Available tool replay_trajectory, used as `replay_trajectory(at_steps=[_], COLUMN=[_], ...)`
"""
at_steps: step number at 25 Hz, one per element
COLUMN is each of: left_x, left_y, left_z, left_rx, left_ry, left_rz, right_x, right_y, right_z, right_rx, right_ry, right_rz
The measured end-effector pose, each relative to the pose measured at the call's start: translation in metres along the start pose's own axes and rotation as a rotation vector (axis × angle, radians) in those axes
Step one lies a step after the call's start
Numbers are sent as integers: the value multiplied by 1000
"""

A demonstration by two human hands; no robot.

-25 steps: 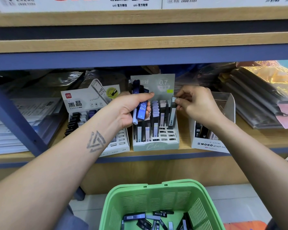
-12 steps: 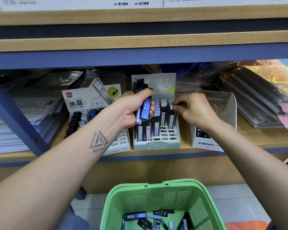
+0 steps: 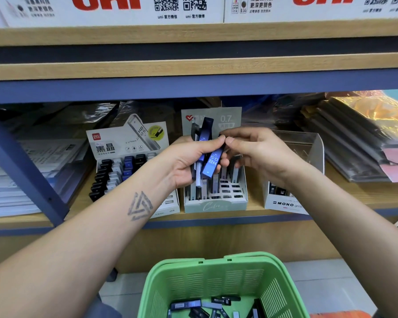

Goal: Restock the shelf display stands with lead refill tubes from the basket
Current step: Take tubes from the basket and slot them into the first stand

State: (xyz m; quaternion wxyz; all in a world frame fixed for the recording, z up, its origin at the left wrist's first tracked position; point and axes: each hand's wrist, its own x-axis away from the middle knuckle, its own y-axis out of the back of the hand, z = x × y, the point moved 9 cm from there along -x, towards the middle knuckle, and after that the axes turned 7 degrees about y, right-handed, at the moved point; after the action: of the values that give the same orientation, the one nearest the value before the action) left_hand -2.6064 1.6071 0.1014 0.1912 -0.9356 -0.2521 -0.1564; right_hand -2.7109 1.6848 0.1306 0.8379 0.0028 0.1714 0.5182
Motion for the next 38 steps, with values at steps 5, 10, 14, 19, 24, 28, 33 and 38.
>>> replay_trajectory(at_steps=[5, 10, 14, 19, 24, 28, 33, 38], left_x=[3, 2, 4, 18, 44, 68, 93, 97], left_y=[-4, 6, 18, 47, 80, 120, 168, 193], left_z=[2, -1, -6, -20, -26, -36, -45, -33], left_rx=[-6, 46, 1, 16, 45, 58, 179, 237], left_ry=[19, 1, -22, -105, -148, -208, -292, -195], left_rz=[16, -80, -144, -255, -266, -420, -547, -552], right_x=[1, 0, -3, -6, -7, -17, -17, -40], right_y=[-5, -3, -11, -45, -88, -122, -144, -130], right_z=[-10, -9, 10, 23, 30, 43, 32, 57], right_rx=[-294, -440, -431, -311, 87, 153, -202, 370], right_ry=[-84, -148, -83, -2, 46, 39, -110, 109], right_rz=[-53, -190, -154, -94, 55, 109, 31, -45])
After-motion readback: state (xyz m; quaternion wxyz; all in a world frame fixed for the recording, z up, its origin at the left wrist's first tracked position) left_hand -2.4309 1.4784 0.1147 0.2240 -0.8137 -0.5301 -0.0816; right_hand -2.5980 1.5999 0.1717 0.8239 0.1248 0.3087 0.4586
